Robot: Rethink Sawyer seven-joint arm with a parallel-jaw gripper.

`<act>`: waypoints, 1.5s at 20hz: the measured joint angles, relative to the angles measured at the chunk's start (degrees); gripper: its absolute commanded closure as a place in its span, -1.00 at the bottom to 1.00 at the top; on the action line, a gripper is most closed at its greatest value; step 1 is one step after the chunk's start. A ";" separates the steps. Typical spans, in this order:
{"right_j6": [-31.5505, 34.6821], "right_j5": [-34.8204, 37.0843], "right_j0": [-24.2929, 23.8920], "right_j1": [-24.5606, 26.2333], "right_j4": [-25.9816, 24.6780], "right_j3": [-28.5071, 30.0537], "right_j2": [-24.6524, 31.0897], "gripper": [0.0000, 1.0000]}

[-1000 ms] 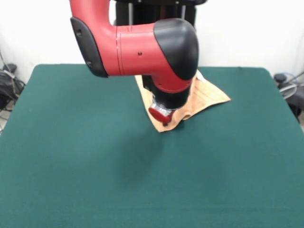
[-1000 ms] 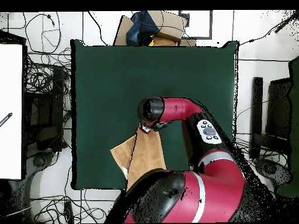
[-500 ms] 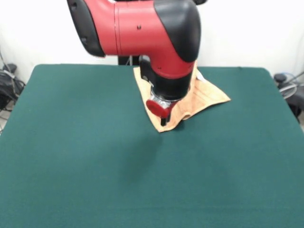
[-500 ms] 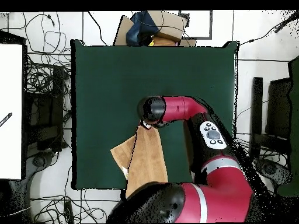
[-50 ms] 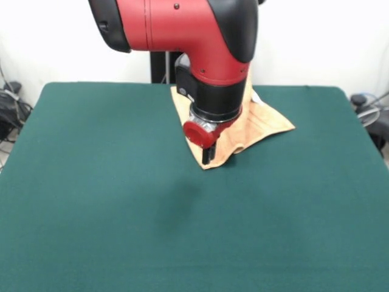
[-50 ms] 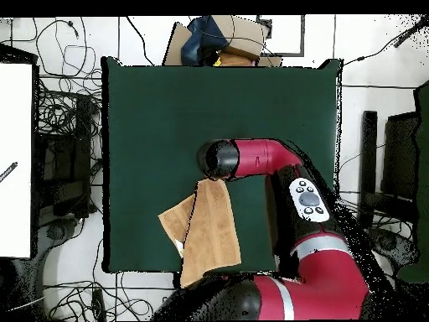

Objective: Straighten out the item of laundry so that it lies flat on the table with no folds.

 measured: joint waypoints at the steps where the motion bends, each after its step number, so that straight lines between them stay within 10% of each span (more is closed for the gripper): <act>1: 0.00 0.00 0.11 0.01 0.00 0.00 -0.21 1.00; 30: 0.05 -0.04 2.72 0.14 3.44 4.99 -5.80 1.00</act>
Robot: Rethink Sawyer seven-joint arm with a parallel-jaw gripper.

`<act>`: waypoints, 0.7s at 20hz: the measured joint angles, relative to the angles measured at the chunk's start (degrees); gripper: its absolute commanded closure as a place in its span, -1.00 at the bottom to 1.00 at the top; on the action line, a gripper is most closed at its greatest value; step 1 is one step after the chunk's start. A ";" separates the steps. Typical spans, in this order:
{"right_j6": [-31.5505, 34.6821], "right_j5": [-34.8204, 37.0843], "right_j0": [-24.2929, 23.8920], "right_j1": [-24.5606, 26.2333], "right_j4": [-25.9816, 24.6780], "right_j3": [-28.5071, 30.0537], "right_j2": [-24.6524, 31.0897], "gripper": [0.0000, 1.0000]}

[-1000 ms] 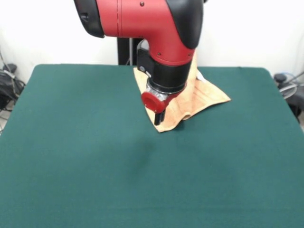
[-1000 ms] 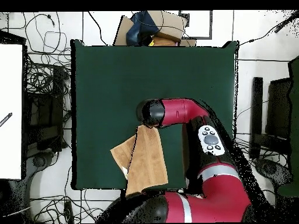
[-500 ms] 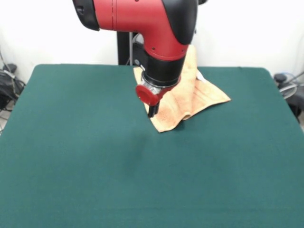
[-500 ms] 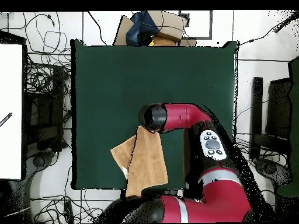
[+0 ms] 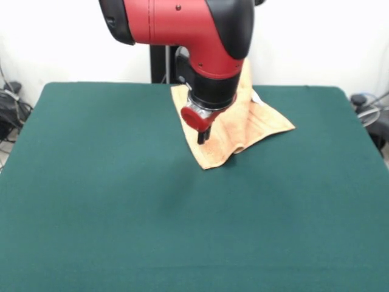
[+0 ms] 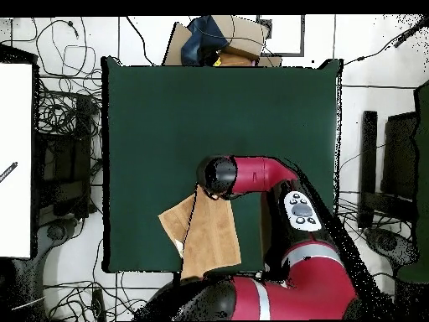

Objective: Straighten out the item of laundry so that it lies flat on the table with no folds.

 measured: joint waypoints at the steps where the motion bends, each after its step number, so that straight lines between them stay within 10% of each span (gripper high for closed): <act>1: 0.01 -0.11 0.00 0.23 0.31 0.18 0.00 1.00; 14: 0.05 -9.91 -0.84 3.40 1.91 1.82 0.02 1.00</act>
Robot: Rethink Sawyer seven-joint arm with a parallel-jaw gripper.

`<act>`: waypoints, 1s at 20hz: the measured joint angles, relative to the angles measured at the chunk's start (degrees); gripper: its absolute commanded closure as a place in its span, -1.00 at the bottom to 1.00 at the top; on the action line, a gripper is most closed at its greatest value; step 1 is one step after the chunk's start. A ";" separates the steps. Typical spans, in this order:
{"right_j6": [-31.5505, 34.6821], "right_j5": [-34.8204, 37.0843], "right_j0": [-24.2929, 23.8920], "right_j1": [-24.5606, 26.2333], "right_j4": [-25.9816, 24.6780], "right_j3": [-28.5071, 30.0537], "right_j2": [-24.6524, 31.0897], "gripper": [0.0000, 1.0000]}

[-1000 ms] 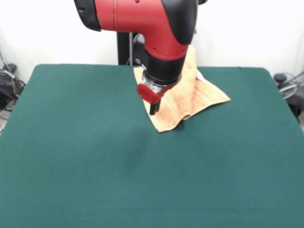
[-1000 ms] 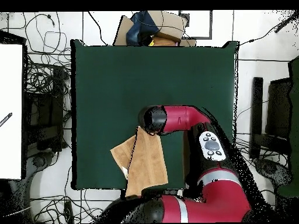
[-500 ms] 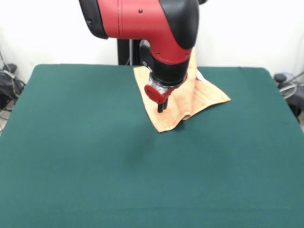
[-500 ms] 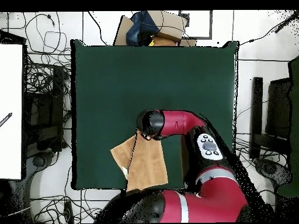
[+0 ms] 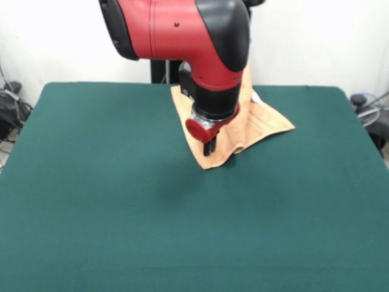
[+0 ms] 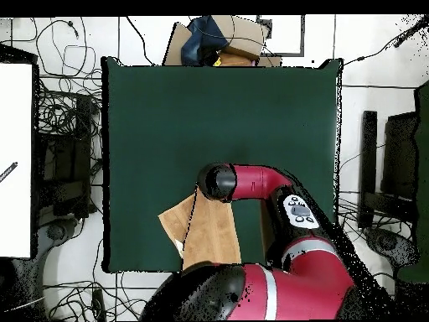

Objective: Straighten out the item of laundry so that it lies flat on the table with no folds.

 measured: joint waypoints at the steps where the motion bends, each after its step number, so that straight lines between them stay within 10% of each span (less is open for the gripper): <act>1: 0.00 -0.27 0.00 0.02 0.00 0.00 0.00 1.00; 20: 0.04 -1.85 1.39 2.51 3.09 -0.88 -0.72 1.00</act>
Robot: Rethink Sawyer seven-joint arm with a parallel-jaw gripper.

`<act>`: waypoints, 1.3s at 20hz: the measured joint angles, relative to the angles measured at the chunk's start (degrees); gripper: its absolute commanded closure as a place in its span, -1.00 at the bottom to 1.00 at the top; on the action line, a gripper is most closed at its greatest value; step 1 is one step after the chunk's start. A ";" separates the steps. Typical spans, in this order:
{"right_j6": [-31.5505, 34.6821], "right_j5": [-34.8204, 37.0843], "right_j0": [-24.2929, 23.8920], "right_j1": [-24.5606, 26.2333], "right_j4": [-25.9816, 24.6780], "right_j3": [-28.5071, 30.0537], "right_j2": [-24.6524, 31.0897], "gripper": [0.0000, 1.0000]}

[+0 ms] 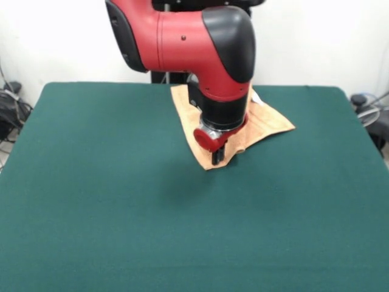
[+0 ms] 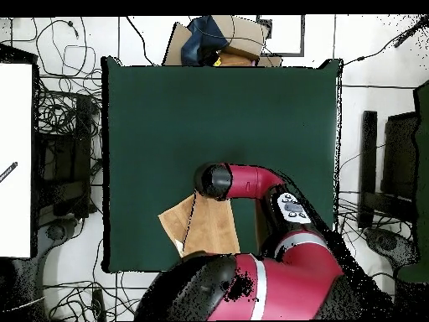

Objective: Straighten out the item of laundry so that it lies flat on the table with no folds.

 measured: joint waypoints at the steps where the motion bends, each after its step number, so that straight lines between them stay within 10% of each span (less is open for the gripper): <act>1: 0.00 -0.02 0.37 0.02 0.33 -0.06 -0.40 1.00; 26: 0.00 -0.06 4.49 0.49 1.49 -1.72 -4.33 1.00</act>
